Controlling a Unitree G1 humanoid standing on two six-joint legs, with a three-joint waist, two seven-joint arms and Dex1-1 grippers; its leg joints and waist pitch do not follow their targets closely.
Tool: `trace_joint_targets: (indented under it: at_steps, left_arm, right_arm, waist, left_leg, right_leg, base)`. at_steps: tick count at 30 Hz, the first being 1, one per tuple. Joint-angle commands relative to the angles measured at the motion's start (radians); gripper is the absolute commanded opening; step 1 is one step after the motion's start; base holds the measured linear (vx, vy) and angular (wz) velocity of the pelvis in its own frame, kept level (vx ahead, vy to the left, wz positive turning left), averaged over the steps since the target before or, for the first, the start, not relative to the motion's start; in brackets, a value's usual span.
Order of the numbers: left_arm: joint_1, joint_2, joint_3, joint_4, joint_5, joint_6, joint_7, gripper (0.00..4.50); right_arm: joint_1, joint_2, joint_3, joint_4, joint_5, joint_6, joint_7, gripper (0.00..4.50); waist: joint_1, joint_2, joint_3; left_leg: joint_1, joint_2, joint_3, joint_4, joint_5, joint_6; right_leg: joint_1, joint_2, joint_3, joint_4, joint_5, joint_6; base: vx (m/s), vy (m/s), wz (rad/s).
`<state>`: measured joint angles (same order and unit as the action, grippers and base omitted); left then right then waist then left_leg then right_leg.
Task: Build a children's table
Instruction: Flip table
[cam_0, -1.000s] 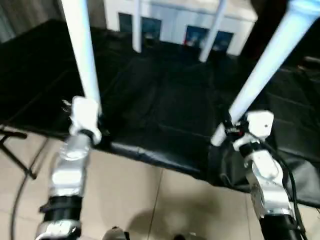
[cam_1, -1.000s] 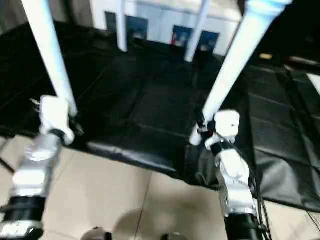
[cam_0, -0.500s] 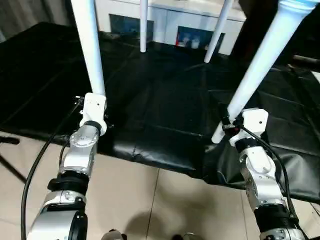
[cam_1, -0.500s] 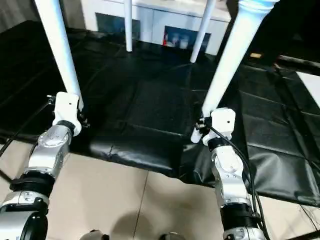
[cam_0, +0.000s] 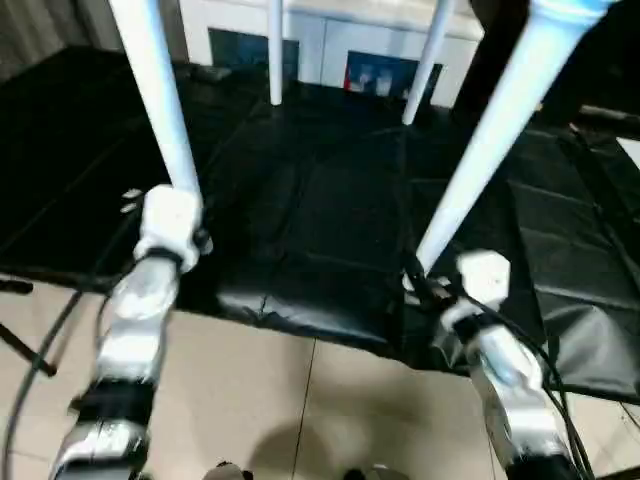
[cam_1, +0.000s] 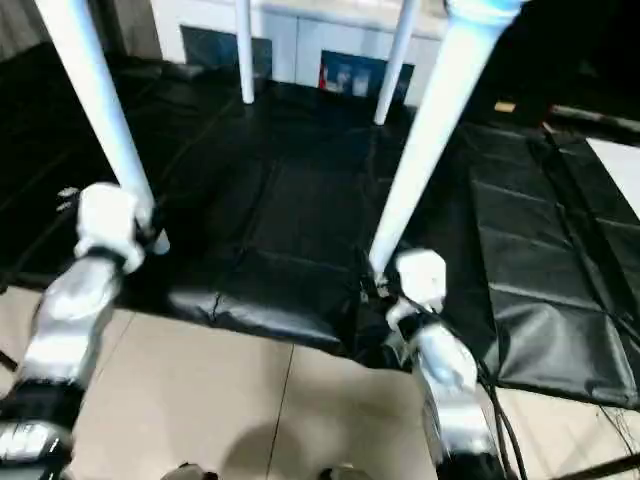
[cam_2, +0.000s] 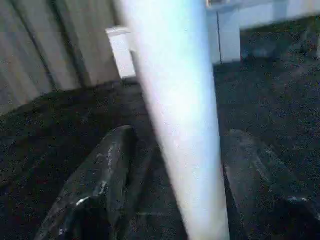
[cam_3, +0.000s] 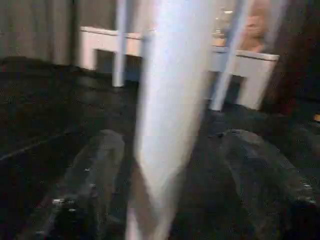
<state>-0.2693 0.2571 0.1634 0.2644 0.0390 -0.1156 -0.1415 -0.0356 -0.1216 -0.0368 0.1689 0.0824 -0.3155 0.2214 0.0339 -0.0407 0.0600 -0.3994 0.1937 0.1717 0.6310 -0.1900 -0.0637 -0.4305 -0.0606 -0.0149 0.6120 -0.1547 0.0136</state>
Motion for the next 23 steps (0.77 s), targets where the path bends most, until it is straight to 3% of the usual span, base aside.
trace_joint_targets:
  at_steps: [1,3,4,5,6,7,8,9,11,12,13,14,15,16,17,18,19,20,21,22,23]
  left_arm:
    - [0.027,-0.003,0.014,-0.057,-0.029,-0.031,-0.021,3.44]
    - [0.089,-0.018,0.034,-0.12,-0.1,-0.044,-0.056,3.44]
    - [0.099,-0.022,0.038,-0.131,-0.115,-0.044,-0.063,3.44]
    - [0.145,-0.035,0.048,-0.178,-0.171,-0.048,-0.094,3.44]
    - [0.145,-0.035,0.048,-0.178,-0.171,-0.048,-0.094,3.44]
    - [0.184,-0.051,0.054,-0.231,-0.23,-0.014,-0.122,3.44]
    - [0.184,-0.051,0.054,-0.231,-0.23,-0.014,-0.122,3.44]
    - [0.254,-0.065,0.037,-0.323,-0.262,0.056,-0.125,3.44]
    - [0.286,-0.065,0.014,-0.365,-0.266,0.097,-0.132,3.44]
    - [0.323,-0.076,-0.036,-0.409,-0.216,0.15,-0.099,3.44]
    - [0.323,-0.086,-0.053,-0.411,-0.179,0.147,-0.072,3.44]
    - [0.323,-0.086,-0.053,-0.411,-0.179,0.147,-0.072,3.44]
    - [0.314,-0.108,-0.066,-0.41,-0.149,0.164,-0.04,3.44]
    - [0.309,-0.115,-0.069,-0.409,-0.149,0.179,-0.033,3.44]
    - [0.303,-0.117,-0.075,-0.407,-0.136,0.173,-0.03,3.44]
    - [0.29,-0.123,-0.08,-0.4,-0.114,0.168,-0.015,3.44]
    - [0.284,-0.127,-0.08,-0.397,-0.109,0.176,-0.005,3.44]
    - [0.283,-0.128,-0.08,-0.397,-0.112,0.179,-0.006,3.44]
    - [0.279,-0.128,-0.082,-0.404,-0.129,0.2,-0.009,3.44]
    - [0.279,-0.125,-0.087,-0.425,-0.14,0.229,-0.005,3.44]
    - [0.278,-0.124,-0.089,-0.434,-0.139,0.238,-0.001,3.44]
  right_arm:
    - [0.02,0.0,-0.024,-0.066,0.018,0.008,-0.014,3.57]
    - [0.068,0.009,-0.026,-0.155,0.059,0.0,0.004,3.57]
    - [0.077,0.01,-0.024,-0.171,0.068,0.002,0.007,3.57]
    - [0.115,0.011,-0.013,-0.234,0.103,0.014,0.027,3.57]
    - [0.115,0.011,-0.013,-0.234,0.103,0.014,0.027,3.57]
    - [0.147,0.008,-0.003,-0.282,0.122,0.023,0.037,3.57]
    - [0.147,0.008,-0.003,-0.282,0.122,0.023,0.037,3.57]
    - [0.191,-0.003,0.014,-0.348,0.141,0.088,0.043,3.57]
    - [0.205,-0.006,0.016,-0.369,0.139,0.132,0.035,3.57]
    - [0.199,0.008,-0.001,-0.371,0.106,0.279,-0.03,3.57]
    - [0.185,0.021,-0.011,-0.357,0.088,0.326,-0.065,3.57]
    - [0.185,0.021,-0.011,-0.357,0.088,0.326,-0.065,3.57]
    - [0.159,0.03,-0.014,-0.335,0.056,0.374,-0.104,3.57]
    - [0.149,0.029,-0.011,-0.327,0.045,0.383,-0.11,3.57]
    - [0.14,0.025,-0.006,-0.318,0.035,0.392,-0.115,3.57]
    - [0.122,0.02,0.003,-0.299,0.014,0.417,-0.127,3.57]
    - [0.115,0.017,0.007,-0.291,0.007,0.43,-0.13,3.57]
    - [0.113,0.017,0.008,-0.289,0.007,0.432,-0.131,3.57]
    - [0.104,0.015,0.012,-0.286,0.01,0.448,-0.134,3.57]
    - [0.094,0.008,0.019,-0.294,0.0,0.467,-0.139,3.57]
    - [0.088,0.004,0.022,-0.297,-0.009,0.47,-0.141,3.57]
  waist:
    - [-0.003,0.023,-0.063]
    - [-0.002,0.032,-0.06]
    - [-0.003,0.028,-0.059]
    - [-0.001,0.032,-0.058]
    - [-0.004,0.027,-0.054]
    - [-0.004,0.031,-0.052]
    - [-0.005,0.03,-0.053]
    - [-0.007,0.036,-0.051]
    - [-0.013,0.03,-0.047]
    - [-0.017,0.03,-0.044]
    - [-0.022,0.032,-0.04]
    - [-0.024,0.035,-0.038]
    - [-0.037,0.051,-0.031]
    - [-0.048,0.055,-0.028]
    - [-0.041,0.07,-0.023]
    - [0.021,0.07,-0.026]
    - [0.04,0.079,-0.018]
    - [0.027,0.045,-0.032]
    - [0.016,0.016,-0.021]
    - [0.009,-0.005,-0.026]
    - [0.029,0.016,-0.043]
  left_leg:
    - [0.03,0.028,-0.014,-0.103,-0.433,-0.014]
    - [0.033,0.025,-0.016,-0.103,-0.474,-0.018]
    - [0.033,0.025,-0.016,-0.104,-0.481,-0.017]
    - [0.033,0.025,-0.019,-0.104,-0.494,-0.018]
    - [0.03,0.025,-0.018,-0.106,-0.509,-0.015]
    - [0.033,0.023,-0.019,-0.105,-0.524,-0.018]
    - [0.036,0.022,-0.019,-0.103,-0.533,-0.02]
    - [0.035,0.021,-0.024,-0.104,-0.548,-0.028]
    - [0.025,0.021,-0.028,-0.109,-0.55,-0.032]
    - [0.029,0.017,-0.031,-0.107,-0.572,-0.035]
    - [0.032,0.014,-0.032,-0.106,-0.585,-0.04]
    - [0.041,0.011,-0.033,-0.103,-0.601,-0.044]
    - [0.076,0.01,-0.042,-0.095,-0.676,-0.044]
    - [0.071,0.017,-0.049,-0.111,-0.708,-0.042]
    - [0.006,0.063,-0.068,-0.191,-0.796,-0.036]
    - [-0.06,0.074,-0.025,-0.234,-0.882,-0.037]
    - [-0.043,0.079,0.001,-0.253,-0.869,-0.013]
    - [-0.004,0.071,0.004,-0.216,-0.787,0.003]
    - [0.083,-0.003,-0.044,0.08,-0.295,-0.02]
    - [0.023,-0.014,-0.063,0.063,-0.144,-0.01]
    - [-0.009,0.015,-0.064,-0.041,-0.128,-0.058]
  right_leg:
    - [0.034,-0.046,0.02,-0.083,-0.363,-0.144]
    - [0.026,-0.045,0.02,-0.092,-0.429,-0.114]
    - [0.027,-0.047,0.02,-0.095,-0.446,-0.106]
    - [0.024,-0.049,0.019,-0.099,-0.486,-0.092]
    - [0.02,-0.046,0.019,-0.106,-0.52,-0.078]
    - [0.017,-0.045,0.016,-0.109,-0.55,-0.068]
    - [0.015,-0.045,0.016,-0.112,-0.577,-0.06]
    - [0.014,-0.044,0.011,-0.118,-0.629,-0.034]
    - [0.021,-0.042,0.009,-0.119,-0.644,-0.021]
    - [0.015,-0.039,0.004,-0.125,-0.696,0.0]
    - [0.011,-0.035,-0.001,-0.132,-0.726,0.01]
    - [0.006,-0.033,-0.008,-0.142,-0.756,0.02]
    - [0.0,-0.023,-0.056,-0.179,-0.777,0.029]
    - [0.019,-0.016,-0.077,-0.181,-0.73,0.025]
    - [0.109,-0.016,-0.083,-0.064,-0.523,-0.012]
    - [0.152,-0.015,-0.088,0.086,-0.242,-0.05]
    - [0.121,-0.007,-0.061,0.116,-0.235,-0.041]
    - [0.108,-0.026,-0.007,0.103,-0.354,-0.014]
    - [-0.031,-0.21,0.069,-0.17,-1.121,0.021]
    - [0.026,-0.188,0.074,-0.151,-1.108,0.019]
    - [0.08,-0.131,0.025,-0.092,-0.84,-0.014]
  base:
    - [0.0,0.0,0.0]
    - [0.0,0.0,0.0]
    - [0.0,0.0,0.0]
    - [0.0,0.0,0.0]
    - [0.0,0.0,0.0]
    - [0.0,0.0,0.0]
    - [0.0,0.0,0.0]
    - [0.0,0.0,0.0]
    - [0.0,0.0,0.0]
    - [0.0,0.0,0.0]
    - [0.0,0.0,0.0]
    - [-0.073,0.02,-0.02]
    - [-0.073,0.02,-0.02]
    - [-0.08,0.03,-0.04]
    - [-0.12,0.033,-0.1]
    - [-0.12,0.033,-0.1]
    - [-0.096,-0.034,0.09]
    - [-0.017,-0.118,0.16]
    - [-0.017,-0.118,0.16]
    - [0.016,-0.069,-0.2]
    - [0.028,-0.001,-0.23]
